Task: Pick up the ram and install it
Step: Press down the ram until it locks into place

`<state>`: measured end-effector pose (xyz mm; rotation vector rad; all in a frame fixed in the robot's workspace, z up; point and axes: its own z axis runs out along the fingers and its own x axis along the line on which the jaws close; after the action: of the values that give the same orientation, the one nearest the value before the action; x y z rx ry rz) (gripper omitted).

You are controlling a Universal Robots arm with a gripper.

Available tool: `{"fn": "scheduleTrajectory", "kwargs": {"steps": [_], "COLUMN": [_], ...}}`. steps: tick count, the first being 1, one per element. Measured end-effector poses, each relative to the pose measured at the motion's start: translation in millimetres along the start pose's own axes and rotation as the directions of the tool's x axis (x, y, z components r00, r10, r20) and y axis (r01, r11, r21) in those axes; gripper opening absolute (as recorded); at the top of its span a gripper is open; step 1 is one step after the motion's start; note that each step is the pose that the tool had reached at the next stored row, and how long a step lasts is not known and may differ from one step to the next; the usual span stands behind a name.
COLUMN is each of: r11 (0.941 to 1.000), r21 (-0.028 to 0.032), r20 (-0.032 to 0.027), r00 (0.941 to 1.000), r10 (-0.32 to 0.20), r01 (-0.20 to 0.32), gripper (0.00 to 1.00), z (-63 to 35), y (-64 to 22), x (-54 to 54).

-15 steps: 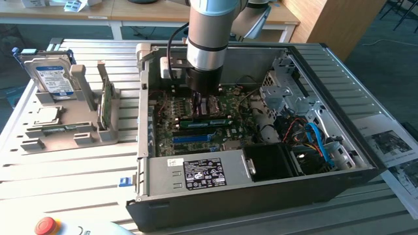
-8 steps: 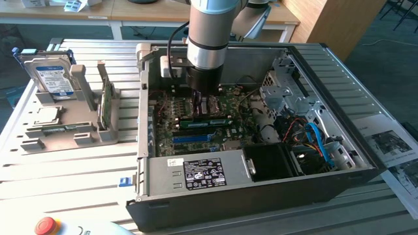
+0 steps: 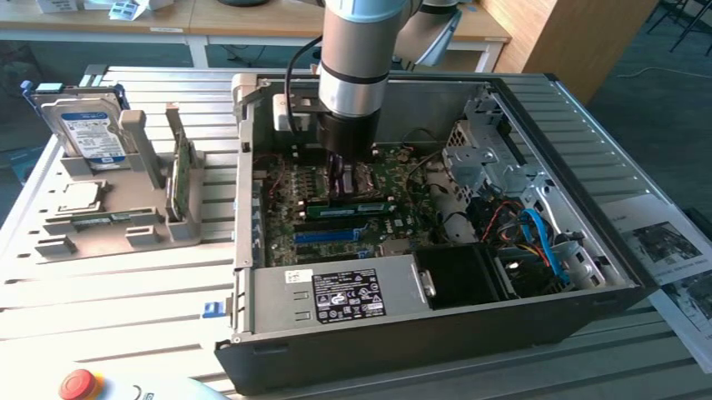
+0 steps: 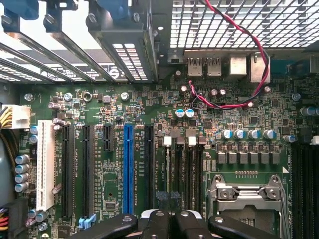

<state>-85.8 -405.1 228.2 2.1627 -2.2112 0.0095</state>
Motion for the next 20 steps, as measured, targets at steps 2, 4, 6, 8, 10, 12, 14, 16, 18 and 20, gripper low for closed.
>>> {"fn": "scheduleTrajectory", "kwargs": {"steps": [2,4,6,8,10,12,14,16,18,20], "r11": [1.0000,1.0000,1.0000,1.0000,1.0000,1.0000,1.0000,1.0000,1.0000,1.0000], "r21": [0.0008,0.0020,0.0029,0.0029,0.0029,0.0029,0.0029,0.0029,0.0030,0.0030], "r20": [-0.0001,-0.0001,-0.0001,-0.0001,-0.0001,-0.0002,-0.0002,-0.0001,0.0000,0.0000], "r00": [1.0000,1.0000,1.0000,1.0000,1.0000,1.0000,1.0000,1.0000,1.0000,1.0000], "r10": [0.000,0.000,0.000,0.000,0.000,0.000,0.000,0.000,0.000,0.000], "r01": [0.000,0.000,0.000,0.000,0.000,0.000,0.000,0.000,0.000,0.000], "gripper": [0.10,0.10,0.10,0.10,0.10,0.10,0.10,0.10,0.10,0.10], "z": [-0.1,-0.1,-0.1,-0.2,-0.2,-0.2,-0.2,-0.1,-0.1,0.5], "y": [0.0,0.2,0.4,0.4,0.5,0.5,0.6,0.5,0.4,0.5], "x": [0.0,0.0,-0.1,-0.1,-0.1,0.0,0.6,0.6,0.7,0.7]}}
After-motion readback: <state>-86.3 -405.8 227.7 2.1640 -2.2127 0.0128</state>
